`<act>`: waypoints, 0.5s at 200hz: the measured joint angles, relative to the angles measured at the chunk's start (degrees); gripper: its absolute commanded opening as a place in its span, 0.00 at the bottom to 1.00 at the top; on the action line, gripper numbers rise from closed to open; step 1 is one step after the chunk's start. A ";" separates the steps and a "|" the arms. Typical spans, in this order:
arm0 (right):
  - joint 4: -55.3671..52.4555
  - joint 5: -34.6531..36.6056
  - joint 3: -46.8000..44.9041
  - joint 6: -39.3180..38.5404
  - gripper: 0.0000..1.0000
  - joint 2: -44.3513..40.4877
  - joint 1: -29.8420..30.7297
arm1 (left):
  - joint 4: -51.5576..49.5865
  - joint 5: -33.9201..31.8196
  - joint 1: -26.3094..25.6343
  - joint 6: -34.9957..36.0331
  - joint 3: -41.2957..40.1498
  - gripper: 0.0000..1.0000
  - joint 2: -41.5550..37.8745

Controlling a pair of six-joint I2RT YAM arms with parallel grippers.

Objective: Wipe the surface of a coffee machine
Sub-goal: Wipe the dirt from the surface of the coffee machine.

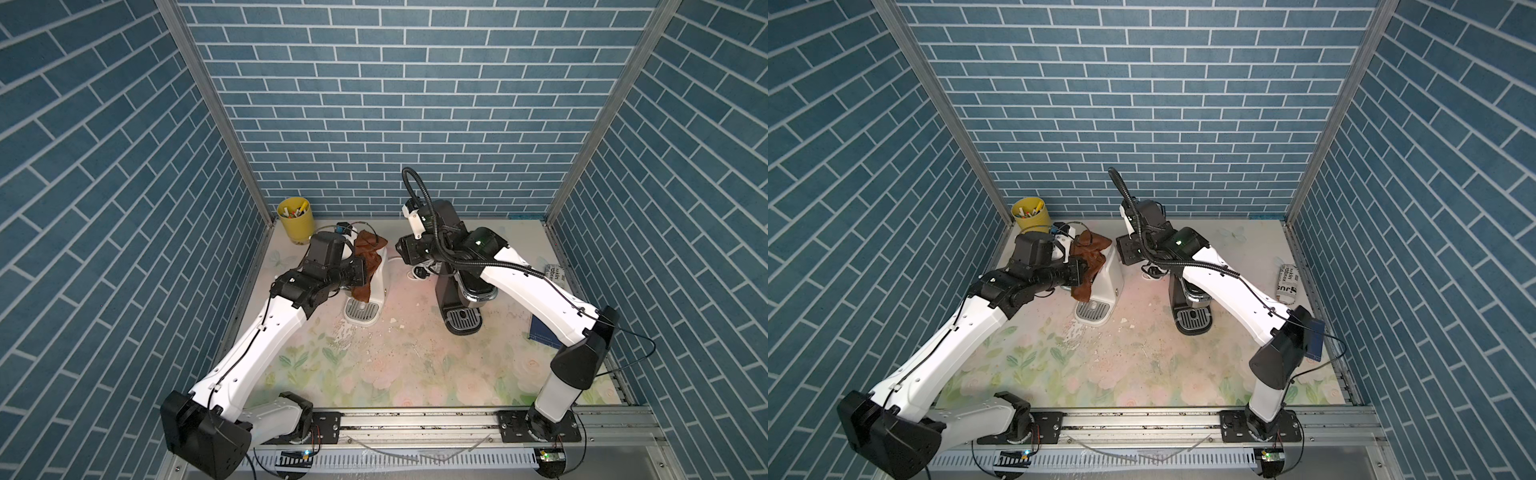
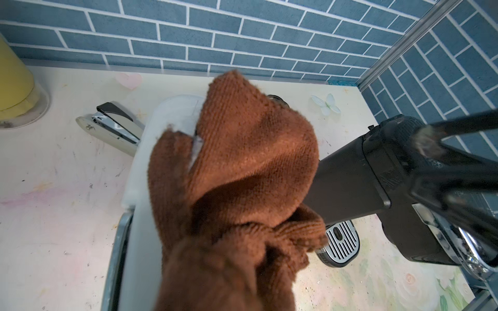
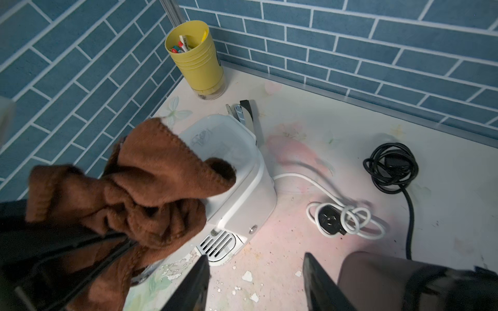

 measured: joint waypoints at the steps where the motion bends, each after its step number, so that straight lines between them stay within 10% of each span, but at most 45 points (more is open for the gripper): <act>1: -0.02 -0.04 0.13 0.00 0.55 0.15 0.02 | -0.02 -0.07 0.00 0.00 -0.15 0.00 -0.20; 46: -1.68 -1.99 9.70 -0.04 0.56 7.58 1.90 | -2.80 -2.25 0.46 -1.16 -6.69 0.00 -9.64; 100: -3.37 -1.36 17.11 0.00 0.57 12.44 3.02 | -1.49 -1.42 0.72 -2.03 -0.81 0.00 -1.88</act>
